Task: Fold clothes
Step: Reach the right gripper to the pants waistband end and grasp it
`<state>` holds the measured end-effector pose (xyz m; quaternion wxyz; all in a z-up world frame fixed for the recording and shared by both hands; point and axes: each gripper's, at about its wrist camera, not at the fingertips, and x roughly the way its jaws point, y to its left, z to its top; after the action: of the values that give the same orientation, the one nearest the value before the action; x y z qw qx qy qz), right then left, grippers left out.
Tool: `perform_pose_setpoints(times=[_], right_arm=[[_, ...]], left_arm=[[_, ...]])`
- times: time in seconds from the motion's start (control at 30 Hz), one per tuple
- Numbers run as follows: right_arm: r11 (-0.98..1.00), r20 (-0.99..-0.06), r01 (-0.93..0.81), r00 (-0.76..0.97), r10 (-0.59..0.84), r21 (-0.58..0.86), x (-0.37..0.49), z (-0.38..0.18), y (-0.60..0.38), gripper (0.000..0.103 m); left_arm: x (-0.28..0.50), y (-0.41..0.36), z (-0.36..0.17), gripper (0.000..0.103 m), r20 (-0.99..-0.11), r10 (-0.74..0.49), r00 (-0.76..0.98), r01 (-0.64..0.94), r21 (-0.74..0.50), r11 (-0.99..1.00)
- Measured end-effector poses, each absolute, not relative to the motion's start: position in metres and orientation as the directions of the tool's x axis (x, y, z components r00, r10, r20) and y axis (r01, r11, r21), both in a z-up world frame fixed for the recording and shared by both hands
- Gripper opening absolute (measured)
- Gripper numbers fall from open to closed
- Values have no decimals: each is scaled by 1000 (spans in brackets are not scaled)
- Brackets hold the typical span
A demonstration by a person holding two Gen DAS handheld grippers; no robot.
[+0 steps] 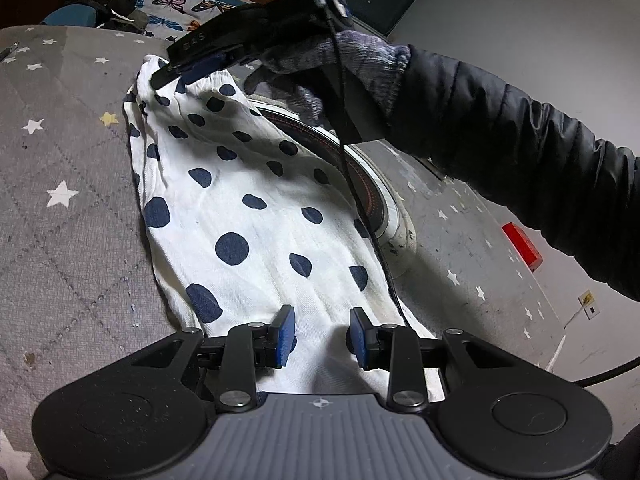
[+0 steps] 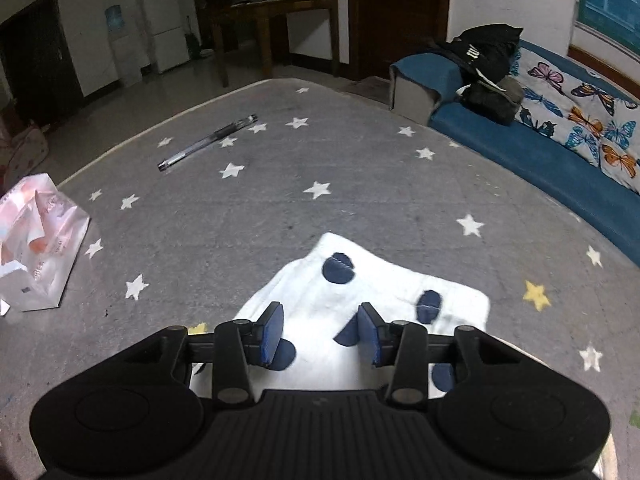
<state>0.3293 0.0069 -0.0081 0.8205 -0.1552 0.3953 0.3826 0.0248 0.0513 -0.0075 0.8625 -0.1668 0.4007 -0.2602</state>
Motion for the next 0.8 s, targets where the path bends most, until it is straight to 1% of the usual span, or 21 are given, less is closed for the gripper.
perform_pose_setpoints(times=[0.1, 0.23, 0.4, 0.53, 0.63, 0.7, 0.8], right_arm=[[663, -775, -749, 407, 484, 20, 331, -16, 17, 41], [667, -769, -744, 409, 492, 31, 333, -13, 18, 42], [684, -747, -726, 415, 519, 72, 338, 5, -6, 42], [719, -745, -693, 451, 491, 54, 347, 13, -32, 43], [752, -750, -656, 467, 469, 61, 357, 12, -55, 44], [763, -755, -643, 468, 460, 66, 363, 9, -62, 48], [772, -759, -630, 461, 460, 86, 371, 2, -69, 48]], left_arm=[[25, 52, -7, 33, -604, -582, 545, 311, -499, 809], [25, 49, -7, 33, -607, -578, 545, 309, -496, 812], [25, 47, -6, 37, -607, -577, 547, 310, -493, 813], [25, 50, -5, 37, -609, -571, 550, 305, -490, 817], [26, 52, -4, 37, -613, -563, 554, 296, -487, 821], [28, 53, -3, 37, -616, -559, 556, 290, -486, 824], [29, 54, -2, 39, -619, -551, 559, 282, -483, 829]])
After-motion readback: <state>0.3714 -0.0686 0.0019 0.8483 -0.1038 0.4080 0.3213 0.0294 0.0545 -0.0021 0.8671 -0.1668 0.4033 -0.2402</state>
